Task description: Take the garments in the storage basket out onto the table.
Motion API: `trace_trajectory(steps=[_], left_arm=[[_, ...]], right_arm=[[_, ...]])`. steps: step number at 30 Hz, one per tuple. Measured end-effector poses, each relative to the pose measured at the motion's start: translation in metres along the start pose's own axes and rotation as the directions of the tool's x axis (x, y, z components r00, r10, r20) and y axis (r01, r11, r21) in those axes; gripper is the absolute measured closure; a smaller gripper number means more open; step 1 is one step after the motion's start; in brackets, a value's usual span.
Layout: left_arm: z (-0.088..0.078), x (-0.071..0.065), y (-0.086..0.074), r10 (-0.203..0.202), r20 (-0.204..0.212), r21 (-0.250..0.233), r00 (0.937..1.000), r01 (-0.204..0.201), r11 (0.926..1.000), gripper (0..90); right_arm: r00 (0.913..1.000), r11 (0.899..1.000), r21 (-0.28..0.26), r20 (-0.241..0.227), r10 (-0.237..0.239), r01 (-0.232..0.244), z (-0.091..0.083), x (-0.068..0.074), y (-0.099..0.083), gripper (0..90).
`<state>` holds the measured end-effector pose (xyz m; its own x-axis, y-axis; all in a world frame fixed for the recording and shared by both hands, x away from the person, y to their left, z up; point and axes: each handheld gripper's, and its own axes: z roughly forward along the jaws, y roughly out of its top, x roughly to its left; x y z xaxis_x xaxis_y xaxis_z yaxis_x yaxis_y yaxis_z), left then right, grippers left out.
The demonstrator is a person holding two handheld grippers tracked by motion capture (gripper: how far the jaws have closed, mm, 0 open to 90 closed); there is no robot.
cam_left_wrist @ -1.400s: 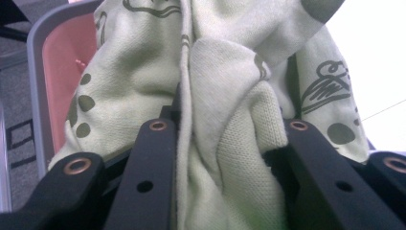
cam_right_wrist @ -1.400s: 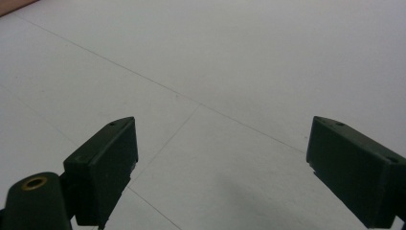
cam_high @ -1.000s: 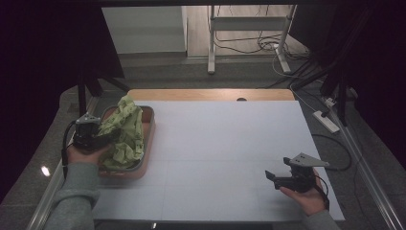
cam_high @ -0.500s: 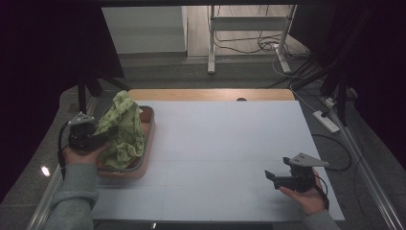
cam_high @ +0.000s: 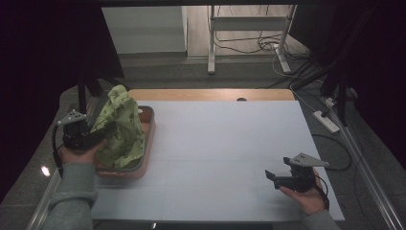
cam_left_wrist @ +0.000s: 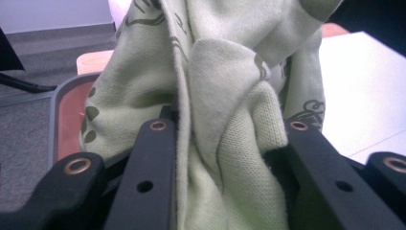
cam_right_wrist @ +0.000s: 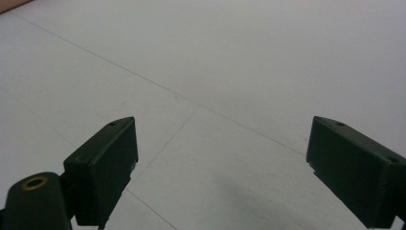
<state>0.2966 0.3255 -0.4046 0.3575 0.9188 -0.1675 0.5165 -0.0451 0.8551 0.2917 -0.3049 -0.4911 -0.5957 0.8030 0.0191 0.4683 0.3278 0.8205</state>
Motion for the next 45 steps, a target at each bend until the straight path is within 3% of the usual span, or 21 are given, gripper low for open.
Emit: trace_trajectory(steps=[14,28,37,45], left_arm=[[-0.010,0.000,0.004,-0.024,0.025,-0.068,0.9994,0.026,0.9973,70.4],[-0.018,-0.004,0.010,-0.036,0.054,-0.135,0.9979,0.043,0.9899,70.4],[-0.020,0.000,0.014,-0.067,0.087,-0.157,0.9940,0.080,0.9844,70.4],[-0.018,-0.004,0.023,-0.062,0.111,-0.175,0.9919,0.081,0.9812,70.4]], right_arm=[[1.0000,1.000,0.000,0.000,0.003,-0.003,0.000,0.000,0.000,11.3],[1.0000,1.000,0.002,0.000,0.002,-0.002,0.001,0.000,0.000,11.3],[1.0000,1.000,-0.003,0.001,0.006,-0.006,0.000,-0.001,0.000,11.3],[1.0000,1.000,-0.003,0.004,0.007,-0.007,-0.001,-0.001,0.000,11.3]])
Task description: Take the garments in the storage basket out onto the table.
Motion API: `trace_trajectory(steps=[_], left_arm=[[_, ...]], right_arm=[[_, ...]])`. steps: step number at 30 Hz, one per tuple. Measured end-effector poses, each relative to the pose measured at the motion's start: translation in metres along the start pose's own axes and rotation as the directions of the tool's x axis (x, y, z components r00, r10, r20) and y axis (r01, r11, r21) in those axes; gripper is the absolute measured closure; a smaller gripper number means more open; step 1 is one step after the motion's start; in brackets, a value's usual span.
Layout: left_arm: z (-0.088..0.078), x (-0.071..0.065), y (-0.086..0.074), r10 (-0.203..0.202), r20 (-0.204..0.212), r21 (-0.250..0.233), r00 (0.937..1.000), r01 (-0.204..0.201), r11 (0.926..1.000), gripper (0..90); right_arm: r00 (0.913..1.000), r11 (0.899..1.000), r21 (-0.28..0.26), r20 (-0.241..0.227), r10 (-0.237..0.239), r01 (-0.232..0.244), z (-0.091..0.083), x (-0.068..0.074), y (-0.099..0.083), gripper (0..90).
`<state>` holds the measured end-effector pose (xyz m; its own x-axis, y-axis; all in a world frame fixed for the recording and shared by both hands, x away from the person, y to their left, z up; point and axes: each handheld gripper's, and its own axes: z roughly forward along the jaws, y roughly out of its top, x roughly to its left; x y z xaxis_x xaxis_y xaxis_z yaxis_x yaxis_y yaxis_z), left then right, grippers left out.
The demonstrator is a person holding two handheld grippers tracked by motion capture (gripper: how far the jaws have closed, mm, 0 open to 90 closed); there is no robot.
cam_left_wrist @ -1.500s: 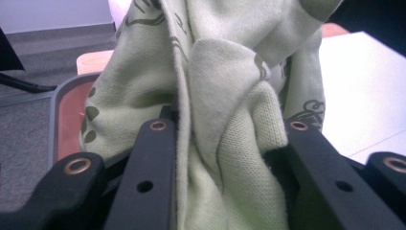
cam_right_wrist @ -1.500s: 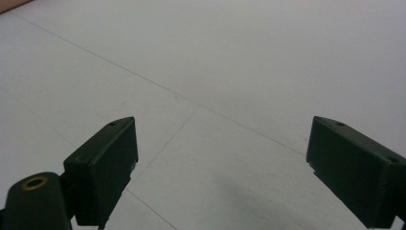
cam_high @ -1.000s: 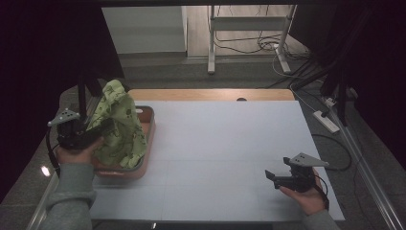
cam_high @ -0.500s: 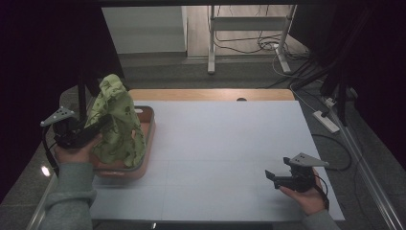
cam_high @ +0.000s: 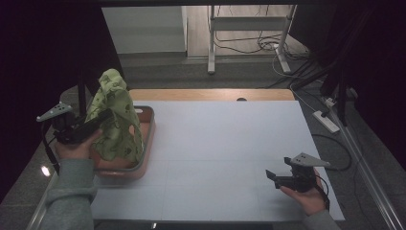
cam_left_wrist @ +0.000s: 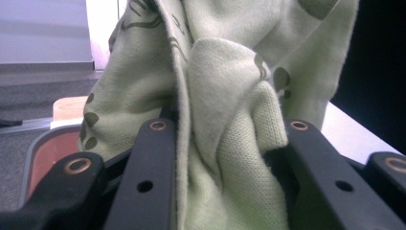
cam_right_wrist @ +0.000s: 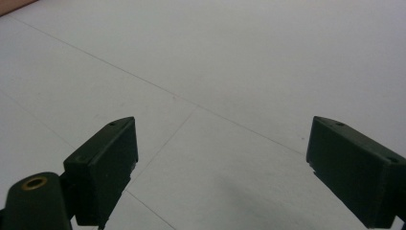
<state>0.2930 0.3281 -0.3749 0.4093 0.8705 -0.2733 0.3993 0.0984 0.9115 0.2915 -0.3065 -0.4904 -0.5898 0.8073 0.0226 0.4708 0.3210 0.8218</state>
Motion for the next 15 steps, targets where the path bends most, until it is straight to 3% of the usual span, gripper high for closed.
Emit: trace_trajectory(steps=[15], left_arm=[[-0.008,-0.006,0.021,-0.002,0.029,-0.049,0.9996,0.003,0.9988,70.4]], right_arm=[[1.0000,1.000,-0.001,0.002,0.003,-0.003,0.001,0.000,0.000,11.3]])
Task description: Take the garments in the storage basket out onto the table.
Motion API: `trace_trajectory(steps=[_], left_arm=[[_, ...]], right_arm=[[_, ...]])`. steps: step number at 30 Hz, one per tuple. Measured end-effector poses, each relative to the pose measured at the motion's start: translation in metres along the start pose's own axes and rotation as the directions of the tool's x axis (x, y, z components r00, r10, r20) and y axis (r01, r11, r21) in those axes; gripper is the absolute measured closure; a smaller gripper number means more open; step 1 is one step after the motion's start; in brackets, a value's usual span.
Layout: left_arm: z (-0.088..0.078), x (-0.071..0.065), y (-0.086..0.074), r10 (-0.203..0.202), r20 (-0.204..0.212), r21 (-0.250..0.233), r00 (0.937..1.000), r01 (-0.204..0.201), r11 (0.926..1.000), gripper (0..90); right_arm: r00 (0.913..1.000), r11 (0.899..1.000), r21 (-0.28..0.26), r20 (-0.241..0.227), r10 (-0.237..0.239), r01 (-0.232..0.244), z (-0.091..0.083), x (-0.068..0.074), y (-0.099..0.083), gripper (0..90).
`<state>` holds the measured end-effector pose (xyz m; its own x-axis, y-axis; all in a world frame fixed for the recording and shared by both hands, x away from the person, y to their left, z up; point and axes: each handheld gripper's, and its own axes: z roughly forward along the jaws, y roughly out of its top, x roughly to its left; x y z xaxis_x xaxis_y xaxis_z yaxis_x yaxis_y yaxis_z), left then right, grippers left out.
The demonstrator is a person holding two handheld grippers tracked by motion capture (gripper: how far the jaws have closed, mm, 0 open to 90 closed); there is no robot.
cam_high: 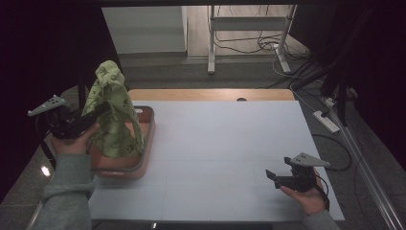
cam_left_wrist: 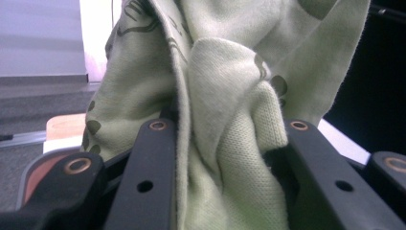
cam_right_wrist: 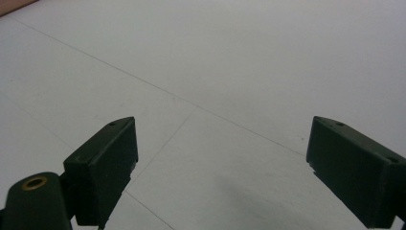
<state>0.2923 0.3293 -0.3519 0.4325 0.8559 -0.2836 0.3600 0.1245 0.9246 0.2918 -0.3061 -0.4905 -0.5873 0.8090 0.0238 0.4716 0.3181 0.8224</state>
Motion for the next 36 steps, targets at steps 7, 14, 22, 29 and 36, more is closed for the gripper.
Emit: trace_trajectory(steps=[7,14,22,29,36], left_arm=[[0.001,-0.007,0.013,0.009,0.018,-0.015,0.9998,-0.009,0.9999,70.4],[0.001,-0.008,0.021,0.002,0.031,-0.032,0.9995,-0.001,0.9995,70.4],[-0.001,-0.012,0.029,0.010,0.036,-0.048,0.9993,-0.008,0.9988,70.4],[0.000,-0.014,0.034,0.005,0.050,-0.060,0.9987,-0.002,0.9982,70.4],[-0.003,-0.017,0.045,0.016,0.056,-0.075,0.9983,-0.012,0.9971,70.4]], right_arm=[[1.0000,1.000,0.000,-0.002,0.005,-0.005,0.000,-0.001,0.000,11.3],[1.0000,1.000,0.002,-0.002,0.006,-0.006,0.000,-0.001,-0.001,11.3],[1.0000,1.000,0.003,-0.003,0.008,-0.007,0.000,-0.001,-0.001,11.3],[1.0000,1.000,0.004,-0.004,0.008,-0.008,0.001,-0.001,-0.001,11.3],[0.9999,1.000,0.005,-0.004,0.010,-0.010,0.001,-0.002,-0.001,11.3]])
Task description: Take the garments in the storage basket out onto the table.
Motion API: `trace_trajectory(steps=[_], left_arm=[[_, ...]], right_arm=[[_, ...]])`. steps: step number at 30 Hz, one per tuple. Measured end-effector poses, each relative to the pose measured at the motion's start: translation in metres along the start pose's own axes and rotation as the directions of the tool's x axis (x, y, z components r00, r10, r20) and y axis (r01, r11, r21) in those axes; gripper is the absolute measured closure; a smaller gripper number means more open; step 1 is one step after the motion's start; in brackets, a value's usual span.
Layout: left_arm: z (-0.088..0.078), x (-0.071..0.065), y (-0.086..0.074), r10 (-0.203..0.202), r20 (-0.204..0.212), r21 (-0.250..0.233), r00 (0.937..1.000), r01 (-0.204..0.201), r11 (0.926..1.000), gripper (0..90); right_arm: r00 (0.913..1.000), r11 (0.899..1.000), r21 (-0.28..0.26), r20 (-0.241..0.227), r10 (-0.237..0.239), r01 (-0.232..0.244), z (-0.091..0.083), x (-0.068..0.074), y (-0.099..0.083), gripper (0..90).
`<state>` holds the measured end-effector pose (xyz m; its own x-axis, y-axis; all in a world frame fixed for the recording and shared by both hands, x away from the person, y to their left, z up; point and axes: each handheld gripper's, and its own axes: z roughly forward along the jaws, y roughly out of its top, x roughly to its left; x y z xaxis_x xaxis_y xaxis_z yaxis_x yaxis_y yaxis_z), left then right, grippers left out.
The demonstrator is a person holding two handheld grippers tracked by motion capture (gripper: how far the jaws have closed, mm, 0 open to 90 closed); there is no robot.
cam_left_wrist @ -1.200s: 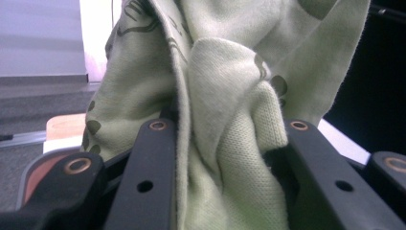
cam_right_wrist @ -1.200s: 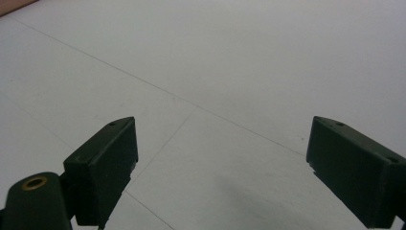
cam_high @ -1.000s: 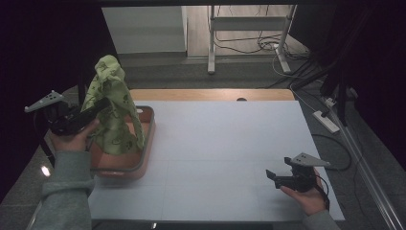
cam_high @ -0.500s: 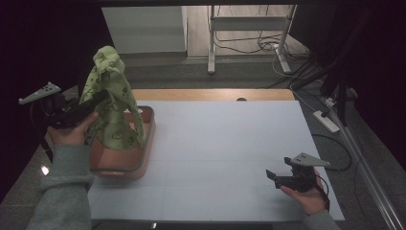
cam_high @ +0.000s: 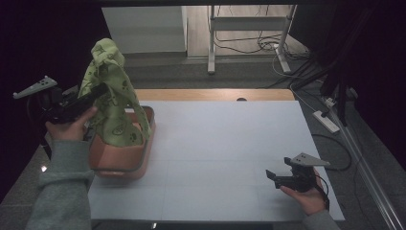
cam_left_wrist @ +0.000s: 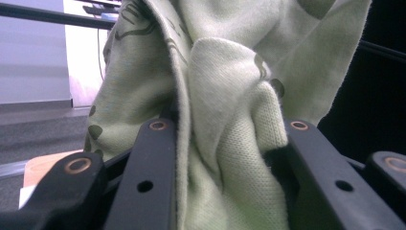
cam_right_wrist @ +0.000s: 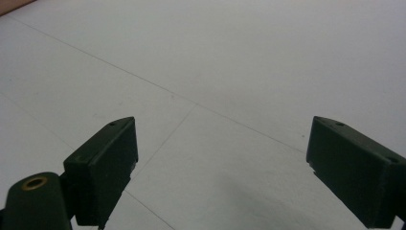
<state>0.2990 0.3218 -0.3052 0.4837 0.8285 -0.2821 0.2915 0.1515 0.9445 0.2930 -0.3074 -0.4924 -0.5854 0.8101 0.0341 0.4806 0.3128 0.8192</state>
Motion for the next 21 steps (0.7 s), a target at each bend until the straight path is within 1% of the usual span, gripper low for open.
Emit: trace_trajectory(steps=[4,8,11,19,21], left_arm=[[0.001,-0.005,0.006,0.011,0.007,-0.008,0.9999,-0.011,0.9999,70.4],[0.005,-0.009,0.008,0.001,0.036,-0.015,0.9993,-0.001,0.9999,70.4],[0.007,-0.013,0.010,0.002,0.054,-0.021,0.9985,-0.001,0.9998,70.4],[0.015,-0.023,0.014,0.016,0.079,-0.023,0.9967,-0.015,0.9996,70.3],[0.018,-0.026,0.014,0.015,0.090,-0.023,0.9958,-0.013,0.9997,70.4]], right_arm=[[1.0000,1.000,0.000,-0.001,0.000,0.000,0.000,0.000,0.000,11.3],[1.0000,1.000,0.002,-0.003,-0.001,0.001,0.001,0.000,0.000,11.3],[1.0000,1.000,0.001,-0.003,-0.002,0.002,0.000,0.000,0.000,11.3],[1.0000,1.000,0.001,-0.002,-0.001,0.001,0.000,0.000,0.000,11.3],[1.0000,1.000,0.001,-0.002,0.001,-0.001,0.000,0.000,0.000,11.3]])
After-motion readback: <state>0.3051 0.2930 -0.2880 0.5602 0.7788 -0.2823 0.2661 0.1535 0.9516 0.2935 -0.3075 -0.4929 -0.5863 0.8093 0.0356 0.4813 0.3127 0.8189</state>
